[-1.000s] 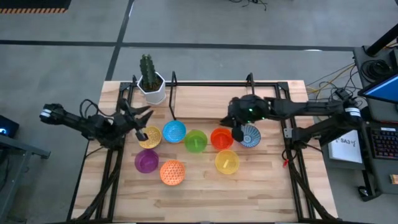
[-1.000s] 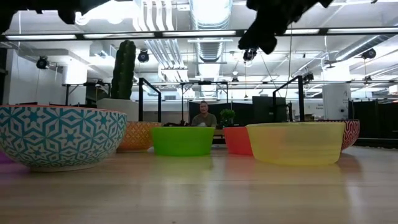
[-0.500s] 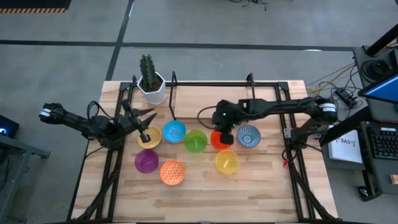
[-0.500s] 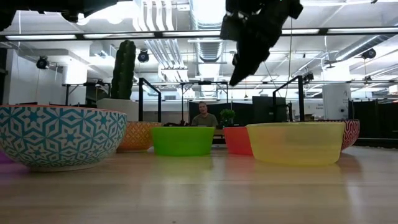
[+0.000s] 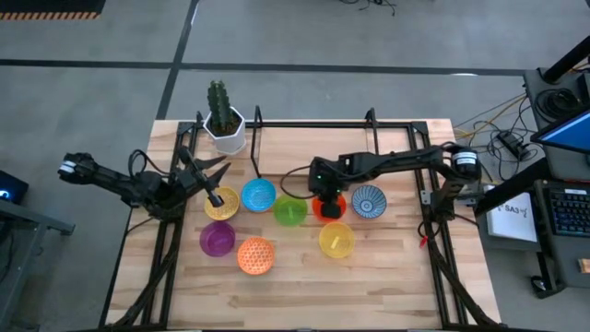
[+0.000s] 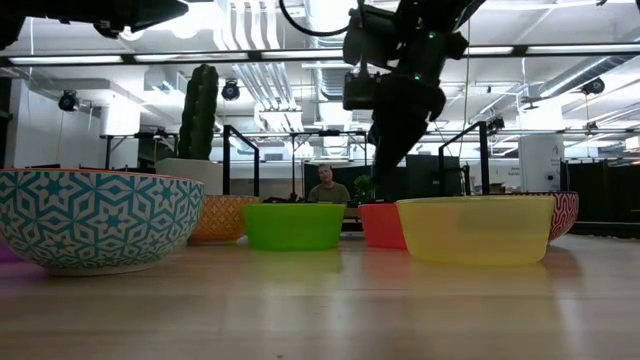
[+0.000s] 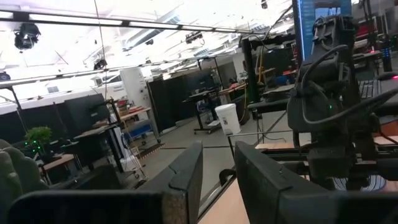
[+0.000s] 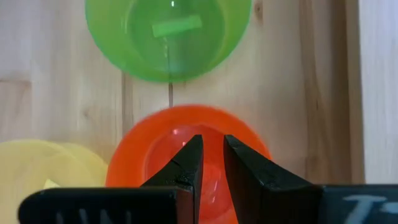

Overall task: Place and stack bowls onto a shelf
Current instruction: Put the orange bowl on the shelf

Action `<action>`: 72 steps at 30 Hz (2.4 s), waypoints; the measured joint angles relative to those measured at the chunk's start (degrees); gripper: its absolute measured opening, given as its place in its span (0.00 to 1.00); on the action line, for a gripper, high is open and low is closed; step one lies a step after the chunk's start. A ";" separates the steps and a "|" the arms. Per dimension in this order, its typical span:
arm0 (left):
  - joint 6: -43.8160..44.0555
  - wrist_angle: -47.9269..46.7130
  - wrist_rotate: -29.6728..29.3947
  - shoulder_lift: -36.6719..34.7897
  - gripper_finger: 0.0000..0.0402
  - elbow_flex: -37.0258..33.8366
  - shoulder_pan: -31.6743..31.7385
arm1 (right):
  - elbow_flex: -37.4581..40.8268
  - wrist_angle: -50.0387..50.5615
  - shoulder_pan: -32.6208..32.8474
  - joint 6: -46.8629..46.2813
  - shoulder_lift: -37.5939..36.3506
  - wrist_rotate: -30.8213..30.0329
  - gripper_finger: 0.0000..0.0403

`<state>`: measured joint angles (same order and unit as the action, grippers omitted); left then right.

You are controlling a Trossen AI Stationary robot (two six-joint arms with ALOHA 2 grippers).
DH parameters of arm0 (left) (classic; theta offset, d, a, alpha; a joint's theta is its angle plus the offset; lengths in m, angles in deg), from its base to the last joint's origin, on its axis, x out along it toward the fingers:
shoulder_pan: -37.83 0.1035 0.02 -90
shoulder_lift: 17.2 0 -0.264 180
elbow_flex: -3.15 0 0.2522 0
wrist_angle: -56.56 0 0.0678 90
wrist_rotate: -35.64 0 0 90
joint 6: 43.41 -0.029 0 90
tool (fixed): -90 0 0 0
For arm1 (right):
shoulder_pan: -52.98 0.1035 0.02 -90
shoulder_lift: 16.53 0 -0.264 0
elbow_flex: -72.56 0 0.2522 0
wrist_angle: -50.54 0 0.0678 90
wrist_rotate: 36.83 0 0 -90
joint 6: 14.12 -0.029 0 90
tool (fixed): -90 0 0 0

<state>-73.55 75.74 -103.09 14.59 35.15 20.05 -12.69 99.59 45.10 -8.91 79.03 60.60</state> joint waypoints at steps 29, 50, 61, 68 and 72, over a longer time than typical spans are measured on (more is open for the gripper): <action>-0.71 -0.45 -0.24 0.37 0.19 0.00 0.00 | -6.29 7.85 0.35 8.85 8.87 -8.97 0.30; -0.90 -0.40 -0.22 0.35 0.19 0.00 0.00 | -9.45 11.84 -0.75 8.38 10.18 -9.02 0.02; -0.91 -0.40 -0.22 0.26 0.19 0.00 0.00 | -21.06 12.04 -9.74 2.90 8.60 -9.09 0.02; -0.93 -0.36 -0.22 0.24 0.19 0.00 -0.01 | -22.22 -3.49 -17.64 -7.34 9.55 -8.53 0.02; -0.93 -0.34 -0.22 0.22 0.19 0.00 0.00 | -22.21 -7.69 -19.59 -9.53 11.08 -6.11 0.02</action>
<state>-74.48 75.40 -103.31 14.81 35.15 20.05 -34.89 91.90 25.50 -18.44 90.11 54.49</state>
